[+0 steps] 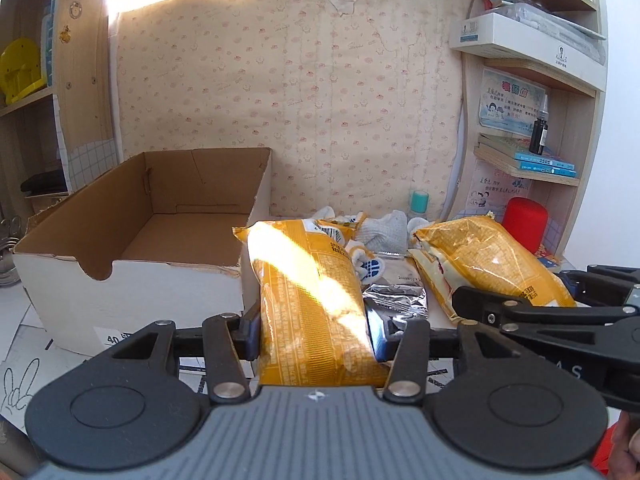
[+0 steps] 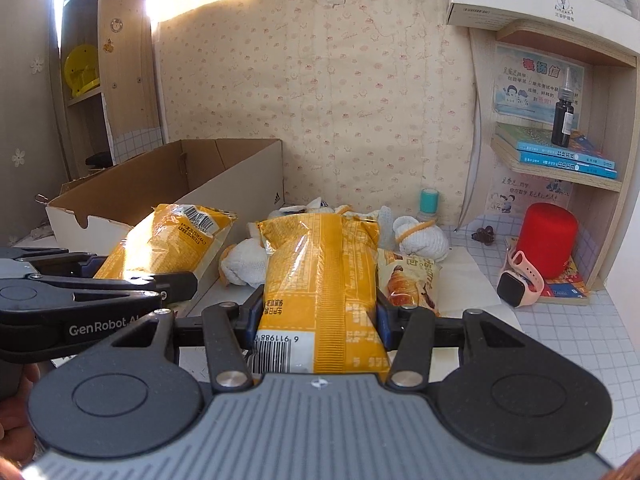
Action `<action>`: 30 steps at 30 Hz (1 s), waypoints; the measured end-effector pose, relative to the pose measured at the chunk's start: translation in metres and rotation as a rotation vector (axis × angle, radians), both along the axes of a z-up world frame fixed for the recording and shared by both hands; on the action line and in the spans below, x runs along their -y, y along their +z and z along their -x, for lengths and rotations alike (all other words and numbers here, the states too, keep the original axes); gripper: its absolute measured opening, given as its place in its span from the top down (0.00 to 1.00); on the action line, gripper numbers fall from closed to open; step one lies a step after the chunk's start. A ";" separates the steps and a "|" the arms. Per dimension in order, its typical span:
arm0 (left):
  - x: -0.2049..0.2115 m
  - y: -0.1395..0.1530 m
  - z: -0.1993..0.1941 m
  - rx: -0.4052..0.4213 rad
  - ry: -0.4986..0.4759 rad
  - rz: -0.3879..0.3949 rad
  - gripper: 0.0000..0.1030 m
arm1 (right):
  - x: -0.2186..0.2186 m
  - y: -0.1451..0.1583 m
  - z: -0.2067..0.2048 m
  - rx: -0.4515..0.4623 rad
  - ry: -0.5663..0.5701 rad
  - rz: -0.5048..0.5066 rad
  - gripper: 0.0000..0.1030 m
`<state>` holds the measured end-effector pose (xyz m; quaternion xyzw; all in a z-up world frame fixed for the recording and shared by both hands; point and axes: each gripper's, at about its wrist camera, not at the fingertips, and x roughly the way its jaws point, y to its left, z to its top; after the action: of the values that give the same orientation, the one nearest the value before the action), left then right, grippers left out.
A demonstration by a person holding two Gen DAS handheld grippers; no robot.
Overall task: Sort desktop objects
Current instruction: 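Carry both yellow bags into the cardboard box and open both grippers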
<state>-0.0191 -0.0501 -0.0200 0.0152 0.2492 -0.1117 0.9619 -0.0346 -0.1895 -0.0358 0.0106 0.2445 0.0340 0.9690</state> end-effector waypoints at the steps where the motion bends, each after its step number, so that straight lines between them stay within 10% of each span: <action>1: -0.002 0.003 0.001 0.008 0.004 0.002 0.51 | -0.002 0.003 0.000 0.007 0.006 0.000 0.51; 30: -0.082 0.037 -0.001 0.107 0.163 0.036 0.51 | -0.070 0.049 -0.023 0.068 0.177 0.042 0.51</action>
<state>-0.0185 0.0318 0.0169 -0.0165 0.1959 -0.0366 0.9798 -0.0115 -0.1193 0.0130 -0.0325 0.2121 0.1146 0.9700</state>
